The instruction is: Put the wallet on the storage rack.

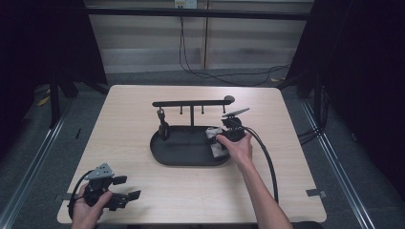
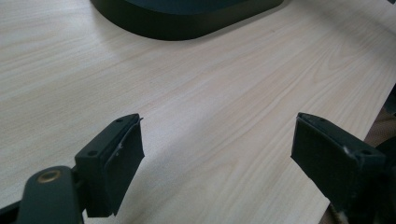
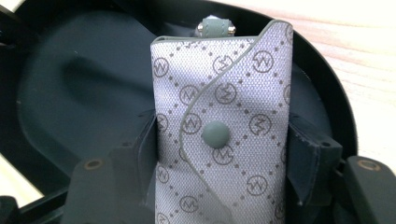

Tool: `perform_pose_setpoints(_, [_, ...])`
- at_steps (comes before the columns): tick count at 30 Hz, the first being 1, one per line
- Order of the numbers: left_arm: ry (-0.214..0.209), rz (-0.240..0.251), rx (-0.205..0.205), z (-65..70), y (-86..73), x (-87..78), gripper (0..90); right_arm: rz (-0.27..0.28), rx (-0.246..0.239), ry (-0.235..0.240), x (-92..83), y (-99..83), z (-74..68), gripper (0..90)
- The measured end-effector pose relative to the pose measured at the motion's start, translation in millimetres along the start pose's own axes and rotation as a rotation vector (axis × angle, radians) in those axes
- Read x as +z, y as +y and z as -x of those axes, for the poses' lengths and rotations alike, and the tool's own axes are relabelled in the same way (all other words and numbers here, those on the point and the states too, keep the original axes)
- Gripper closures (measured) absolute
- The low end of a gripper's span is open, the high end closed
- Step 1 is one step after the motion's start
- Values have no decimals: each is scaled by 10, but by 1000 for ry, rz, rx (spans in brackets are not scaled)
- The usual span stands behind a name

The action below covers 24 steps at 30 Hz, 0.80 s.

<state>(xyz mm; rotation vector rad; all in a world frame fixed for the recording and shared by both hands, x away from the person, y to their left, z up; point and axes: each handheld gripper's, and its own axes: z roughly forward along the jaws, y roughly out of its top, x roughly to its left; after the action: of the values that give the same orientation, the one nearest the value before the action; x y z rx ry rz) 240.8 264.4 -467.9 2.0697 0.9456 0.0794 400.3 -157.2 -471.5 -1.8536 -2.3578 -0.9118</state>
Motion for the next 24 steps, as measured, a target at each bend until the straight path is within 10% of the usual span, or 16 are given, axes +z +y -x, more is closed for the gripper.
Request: perform_pose_setpoints(24, [-3,4,-3,-8,5,-1,164,15,-27,-21,79,-37,-10,285])
